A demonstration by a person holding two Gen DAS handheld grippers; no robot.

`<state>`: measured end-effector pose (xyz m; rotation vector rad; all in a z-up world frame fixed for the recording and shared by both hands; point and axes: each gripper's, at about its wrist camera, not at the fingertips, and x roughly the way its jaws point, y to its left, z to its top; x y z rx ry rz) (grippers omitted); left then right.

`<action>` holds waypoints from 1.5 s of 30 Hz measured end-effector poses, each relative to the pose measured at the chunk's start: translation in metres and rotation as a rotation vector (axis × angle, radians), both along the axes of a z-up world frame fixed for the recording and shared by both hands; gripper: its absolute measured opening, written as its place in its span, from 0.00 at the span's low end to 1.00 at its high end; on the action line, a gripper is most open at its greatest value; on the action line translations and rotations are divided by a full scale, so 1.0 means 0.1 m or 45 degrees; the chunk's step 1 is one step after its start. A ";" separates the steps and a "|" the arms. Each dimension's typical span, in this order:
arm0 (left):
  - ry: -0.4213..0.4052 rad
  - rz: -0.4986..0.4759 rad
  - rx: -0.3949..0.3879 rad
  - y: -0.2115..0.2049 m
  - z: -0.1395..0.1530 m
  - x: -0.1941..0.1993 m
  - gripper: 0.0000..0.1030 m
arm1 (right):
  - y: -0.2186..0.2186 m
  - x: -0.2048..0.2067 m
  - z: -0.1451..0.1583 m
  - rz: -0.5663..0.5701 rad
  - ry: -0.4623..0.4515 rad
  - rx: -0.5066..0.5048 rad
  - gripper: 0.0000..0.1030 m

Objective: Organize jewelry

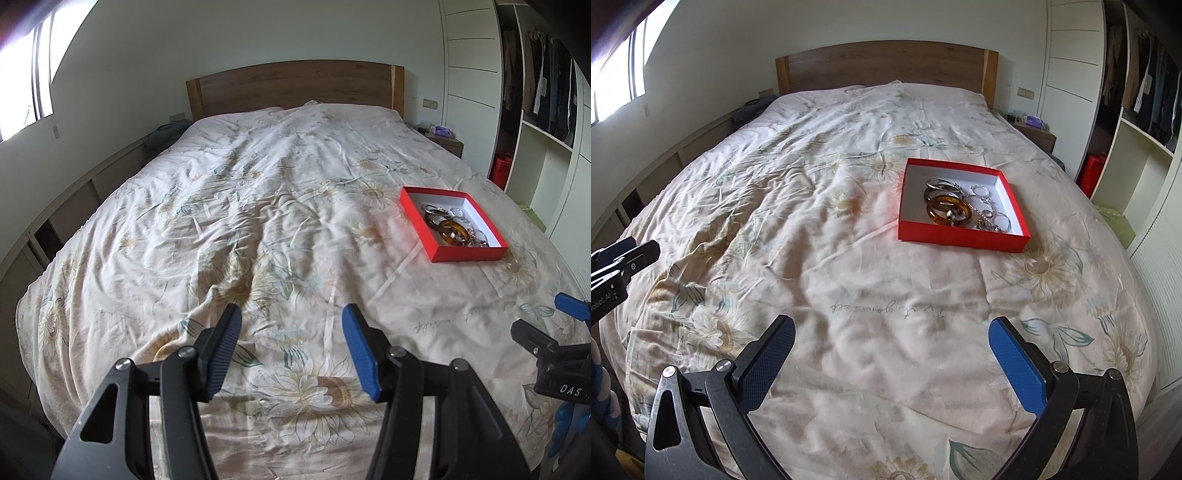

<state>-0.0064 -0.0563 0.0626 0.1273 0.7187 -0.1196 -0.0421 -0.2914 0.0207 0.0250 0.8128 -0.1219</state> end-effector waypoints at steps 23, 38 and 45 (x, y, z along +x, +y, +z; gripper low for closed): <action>0.017 -0.008 0.011 -0.03 -0.05 -0.03 0.53 | -0.13 -0.01 -0.14 -0.036 0.020 0.037 1.00; 0.037 -0.018 0.028 -0.09 -0.10 -0.03 0.53 | -0.15 -0.02 -0.18 -0.038 0.018 0.043 1.00; 0.054 -0.030 0.039 -0.14 -0.11 -0.03 0.53 | -0.18 -0.02 -0.21 -0.044 0.019 0.048 1.00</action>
